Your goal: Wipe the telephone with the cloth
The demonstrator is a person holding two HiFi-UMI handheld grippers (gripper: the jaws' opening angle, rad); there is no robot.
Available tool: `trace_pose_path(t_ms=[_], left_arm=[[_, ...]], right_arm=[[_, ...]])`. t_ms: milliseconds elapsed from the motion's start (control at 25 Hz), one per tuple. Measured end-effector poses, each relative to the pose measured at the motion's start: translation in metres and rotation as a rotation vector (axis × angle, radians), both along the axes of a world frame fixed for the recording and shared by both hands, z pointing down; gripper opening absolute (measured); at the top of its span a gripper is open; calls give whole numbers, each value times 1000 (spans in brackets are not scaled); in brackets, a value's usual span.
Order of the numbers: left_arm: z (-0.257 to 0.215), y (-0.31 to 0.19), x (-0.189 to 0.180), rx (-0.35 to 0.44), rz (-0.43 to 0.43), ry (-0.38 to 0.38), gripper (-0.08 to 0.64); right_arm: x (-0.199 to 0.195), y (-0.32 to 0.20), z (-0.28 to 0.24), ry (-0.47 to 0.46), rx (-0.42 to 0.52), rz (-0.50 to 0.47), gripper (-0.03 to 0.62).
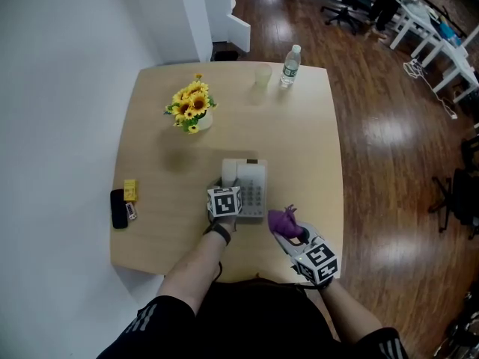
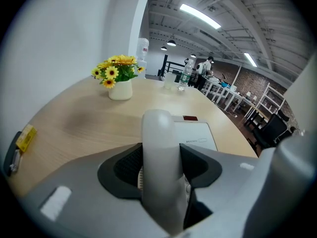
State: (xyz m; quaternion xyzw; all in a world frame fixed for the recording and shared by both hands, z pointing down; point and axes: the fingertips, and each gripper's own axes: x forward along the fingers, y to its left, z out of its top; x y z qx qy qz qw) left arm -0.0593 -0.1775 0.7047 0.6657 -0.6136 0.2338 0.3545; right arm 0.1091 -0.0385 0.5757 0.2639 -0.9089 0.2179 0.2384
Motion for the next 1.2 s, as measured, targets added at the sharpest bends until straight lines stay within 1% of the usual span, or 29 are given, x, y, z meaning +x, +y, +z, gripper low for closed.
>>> trace_pose_path(t_ms=[200, 360, 480, 600, 640, 760, 840, 920, 1040, 1200], left_arm=[[-4, 3, 2, 10, 51, 36, 249], [-28, 7, 1, 69, 107, 69, 259], [-54, 20, 1, 123, 185, 91, 259], [-86, 40, -9, 193, 260, 81, 259], [-97, 48, -14, 215, 281, 91, 259], [-130, 79, -22, 282, 361, 155, 255], [-150, 103, -28, 338, 422, 166, 243], [-165, 125, -36, 379, 449, 186, 233], [-183, 154, -44, 420, 465, 238, 225], [-199, 186, -37, 439, 544, 270, 227]], right_arm=[[-3, -2, -6, -53, -25, 27, 140], [-6, -6, -15, -112, -34, 68, 140], [-10, -5, -27, -154, -32, 90, 140], [-13, -2, -36, -179, -45, 122, 140], [-13, -2, -38, -187, -52, 137, 140], [-16, 2, -50, -227, -49, 186, 140], [-17, 5, -59, -261, -39, 220, 140], [-19, 10, -71, -290, -24, 242, 138], [-22, 26, -87, -302, -1, 230, 138], [-24, 49, -99, -284, 27, 179, 138]])
